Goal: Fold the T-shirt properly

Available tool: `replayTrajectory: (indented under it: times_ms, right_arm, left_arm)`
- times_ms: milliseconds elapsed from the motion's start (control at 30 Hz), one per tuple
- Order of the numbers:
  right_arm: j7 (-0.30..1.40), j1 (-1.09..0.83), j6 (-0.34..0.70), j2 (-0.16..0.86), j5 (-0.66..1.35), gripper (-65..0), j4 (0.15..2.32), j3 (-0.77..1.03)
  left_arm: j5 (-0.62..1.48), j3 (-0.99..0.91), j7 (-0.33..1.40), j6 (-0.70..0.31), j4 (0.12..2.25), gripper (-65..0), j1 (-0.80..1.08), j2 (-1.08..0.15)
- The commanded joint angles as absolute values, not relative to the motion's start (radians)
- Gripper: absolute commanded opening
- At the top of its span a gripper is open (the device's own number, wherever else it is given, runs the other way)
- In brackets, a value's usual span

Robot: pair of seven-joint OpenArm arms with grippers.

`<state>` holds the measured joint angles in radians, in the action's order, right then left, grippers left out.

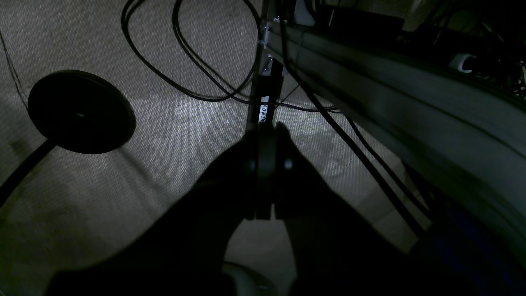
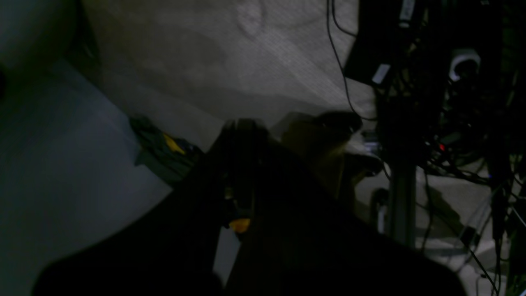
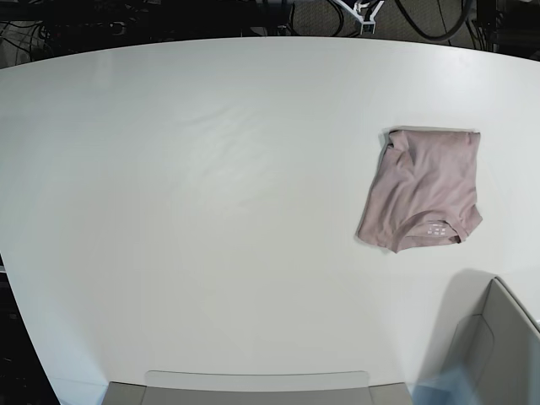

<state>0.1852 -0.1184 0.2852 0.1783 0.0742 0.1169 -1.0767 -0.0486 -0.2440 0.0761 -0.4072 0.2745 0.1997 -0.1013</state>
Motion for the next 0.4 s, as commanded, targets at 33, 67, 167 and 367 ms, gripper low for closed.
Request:
replayTrajectory:
  times_ms: [33, 67, 167, 367]
  right_arm:
    - [0.186, -0.127, 0.297, 0.185, 0.076, -64.6, 0.114, -1.073]
    - [0.186, -0.13, 0.297, 0.185, 0.073, -64.6, 0.114, -1.076]
    - [0.186, -0.13, 0.297, 0.185, 0.073, -64.6, 0.114, -1.076]
    - [0.186, -0.073, 0.297, 0.182, 0.077, -64.6, 0.116, -1.069]
  left_arm:
    - [-0.05, -0.245, 0.065, -0.412, 0.277, -65.0, 0.211, -0.076]
    - [-0.05, -0.245, 0.068, -0.412, 0.275, -65.0, 0.209, -0.067]
    - [-0.051, -0.243, 0.065, -0.412, 0.274, -65.0, 0.208, -0.021]
    - [-0.051, -0.245, 0.065, -0.412, 0.274, -65.0, 0.206, -0.013]
